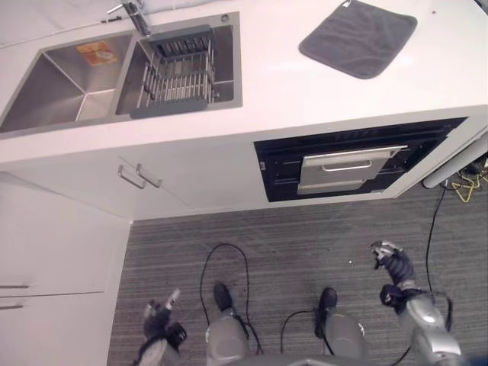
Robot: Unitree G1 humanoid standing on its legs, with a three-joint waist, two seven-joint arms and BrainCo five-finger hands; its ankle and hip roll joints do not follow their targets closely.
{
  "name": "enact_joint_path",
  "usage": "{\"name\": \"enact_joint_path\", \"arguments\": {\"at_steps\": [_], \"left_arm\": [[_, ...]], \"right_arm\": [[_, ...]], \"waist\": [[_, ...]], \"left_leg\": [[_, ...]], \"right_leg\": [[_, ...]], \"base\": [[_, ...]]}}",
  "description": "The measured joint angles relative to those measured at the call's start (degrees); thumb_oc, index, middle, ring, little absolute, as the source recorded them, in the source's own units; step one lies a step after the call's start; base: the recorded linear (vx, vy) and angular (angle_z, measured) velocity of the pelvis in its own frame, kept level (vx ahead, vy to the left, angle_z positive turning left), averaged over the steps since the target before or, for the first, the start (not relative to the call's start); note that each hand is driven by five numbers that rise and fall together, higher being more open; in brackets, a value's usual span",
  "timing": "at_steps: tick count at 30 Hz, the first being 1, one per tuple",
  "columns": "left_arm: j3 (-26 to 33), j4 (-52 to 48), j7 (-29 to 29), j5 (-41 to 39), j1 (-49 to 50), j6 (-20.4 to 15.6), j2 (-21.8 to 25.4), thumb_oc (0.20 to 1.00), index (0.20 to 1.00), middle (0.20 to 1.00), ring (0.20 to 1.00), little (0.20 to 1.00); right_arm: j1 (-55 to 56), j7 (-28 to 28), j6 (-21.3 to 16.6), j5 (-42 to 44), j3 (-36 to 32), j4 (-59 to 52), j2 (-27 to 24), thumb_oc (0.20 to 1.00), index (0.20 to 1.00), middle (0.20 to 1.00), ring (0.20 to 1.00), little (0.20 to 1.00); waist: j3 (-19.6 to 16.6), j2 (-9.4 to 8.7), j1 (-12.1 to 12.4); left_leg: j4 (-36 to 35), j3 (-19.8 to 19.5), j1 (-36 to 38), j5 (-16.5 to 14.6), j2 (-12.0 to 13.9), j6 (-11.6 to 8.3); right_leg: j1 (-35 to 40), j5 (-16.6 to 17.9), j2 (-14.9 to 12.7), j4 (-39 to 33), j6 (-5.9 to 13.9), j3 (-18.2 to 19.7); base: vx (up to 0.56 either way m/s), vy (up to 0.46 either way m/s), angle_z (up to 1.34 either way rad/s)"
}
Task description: Place the dishes in the dishwasher.
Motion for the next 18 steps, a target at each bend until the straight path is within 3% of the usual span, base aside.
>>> {"name": "enact_joint_path", "arguments": {"at_steps": [1, 3, 4, 6, 7, 8, 10, 11, 13, 14, 18], "left_arm": [[-1.1, 0.1, -1.5, 0.1, 0.0, 0.3, -0.3, 1.0, 1.0, 1.0, 1.0, 1.0], [0.2, 8.3, -4.5, -0.2, -5.7, 1.6, -0.6, 1.0, 1.0, 1.0, 1.0, 1.0], [-0.3, 11.1, -4.9, 0.2, -7.2, 1.8, 0.3, 1.0, 1.0, 1.0, 1.0, 1.0], [-0.3, 14.8, -5.4, 1.1, -8.9, 2.3, 2.4, 1.0, 1.0, 1.0, 1.0, 1.0], [-1.9, 12.3, -6.4, 4.0, -7.0, 3.1, 3.5, 1.0, 1.0, 1.0, 1.0, 1.0], [-3.3, 9.5, -7.5, 4.8, -5.3, 2.9, 5.1, 1.0, 1.0, 1.0, 1.0, 1.0], [-3.1, 12.2, -8.8, 4.6, -6.1, 3.8, 7.1, 1.0, 1.0, 1.0, 1.0, 1.0], [-2.9, 15.3, -10.1, 4.6, -8.2, 4.7, 7.6, 1.0, 1.0, 1.0, 1.0, 1.0], [-2.0, 20.2, -11.1, 4.7, -7.6, 4.8, 8.5, 1.0, 1.0, 1.0, 1.0, 1.0], [-0.5, 23.4, -11.0, 4.7, -7.3, 5.4, 8.2, 1.0, 1.0, 1.0, 1.0, 1.0], [-0.3, 26.6, -10.5, 6.2, -5.4, 6.5, 4.7, 1.0, 1.0, 1.0, 1.0, 1.0]], "right_arm": [[0.0, -0.1, 0.1, -0.6, -0.9, 0.9, -0.2, 0.959, 0.959, 0.959, 0.959, 0.959], [-3.0, -0.8, 1.0, -0.6, -2.6, 13.2, 3.6, 1.0, 1.0, 1.0, 1.0, 1.0], [-2.8, -0.8, 1.7, 0.2, -2.8, 18.6, 6.3, 1.0, 1.0, 1.0, 1.0, 1.0], [-3.1, 0.0, 2.0, 1.9, -3.4, 27.3, 11.8, 1.0, 1.0, 1.0, 1.0, 1.0], [-1.1, 1.1, 3.2, 3.8, -5.1, 30.0, 14.1, 1.0, 1.0, 1.0, 1.0, 1.0], [0.5, 3.0, 3.1, 4.0, -5.2, 33.7, 14.8, 1.0, 1.0, 1.0, 1.0, 1.0], [0.9, 5.5, 3.9, 2.6, -4.7, 42.6, 14.5, 1.0, 1.0, 1.0, 1.0, 1.0], [0.9, 6.8, 4.9, 1.3, -3.1, 47.1, 14.3, 1.0, 1.0, 1.0, 1.0, 1.0], [0.2, 9.5, 8.2, -2.1, 0.2, 49.7, 14.3, 1.0, 1.0, 1.0, 1.0, 1.0], [0.1, 10.0, 9.8, -2.9, 0.7, 49.7, 14.3, 1.0, 1.0, 1.0, 1.0, 1.0], [-0.7, 11.3, 14.7, -5.2, 0.3, 49.2, 13.6, 1.0, 1.0, 1.0, 1.0, 1.0]], "waist": [[-1.0, 0.28, -0.6], [-3.1, -1.94, -0.9], [-5.7, -3.72, -1.1], [-8.7, -8.0, -0.8], [-9.7, -7.63, -0.8], [-9.8, -7.12, -0.6], [-10.9, -5.04, -1.3], [-11.4, -4.56, -1.3], [-14.6, -6.2, -1.0], [-15.6, -6.33, -1.1], [-18.0, -5.09, -0.8]], "left_leg": [[0.7, 0.5, 0.5, -0.2, -0.6, -1.18], [-7.0, 2.4, 5.9, 0.1, -3.4, -2.6], [-11.3, 2.4, 8.1, -0.8, -5.0, -4.44], [-14.7, 3.1, 10.1, -0.6, -8.8, -3.74], [-17.6, 3.0, 11.4, 0.4, -10.2, -1.62], [-17.6, 1.9, 11.8, -0.4, -10.7, 0.26], [-17.6, -2.0, 11.0, -0.9, -11.0, 2.05], [-17.6, -3.7, 10.6, -0.6, -11.5, 2.26], [-17.6, -4.1, 10.2, -0.9, -14.6, 2.49], [-17.6, -4.2, 10.9, -1.3, -14.9, 2.25], [-17.2, -4.4, 13.2, -1.6, -12.4, 0.42]], "right_leg": [[0.3, 0.2, -0.3, -0.1, 0.3, -1.0], [5.7, 2.8, -0.7, -5.1, 2.22, -3.1], [6.3, 3.6, -0.8, -6.7, 3.16, -3.0], [8.0, 7.2, -2.9, -9.3, 2.83, -2.9], [8.1, 10.9, -3.9, -8.9, 1.91, -3.0], [7.0, 11.8, -4.6, -6.4, 2.95, -2.1], [6.7, 6.3, 0.0, -5.3, 5.05, 4.1], [6.9, 5.3, 2.6, -7.4, 5.09, 6.4], [6.1, 6.9, 2.1, -12.3, 3.01, 4.2], [6.8, 7.7, 2.4, -14.4, 1.91, 3.6], [10.6, 8.3, 5.9, -17.7, 0.96, 3.4]], "base": [[-0.01, 0.34, 0.71], [0.07, 0.293, 0.46], [0.08, 0.332, 0.1], [-0.03, 0.235, 0.04], [-0.02, 0.103, 0.23], [0.05, 0.025, 0.44], [0.0, -0.06, 0.93], [0.0, -0.103, 1.07], [0.04, -0.118, 0.45], [0.04, -0.096, 0.01], [0.05, -0.107, -0.07]]}}
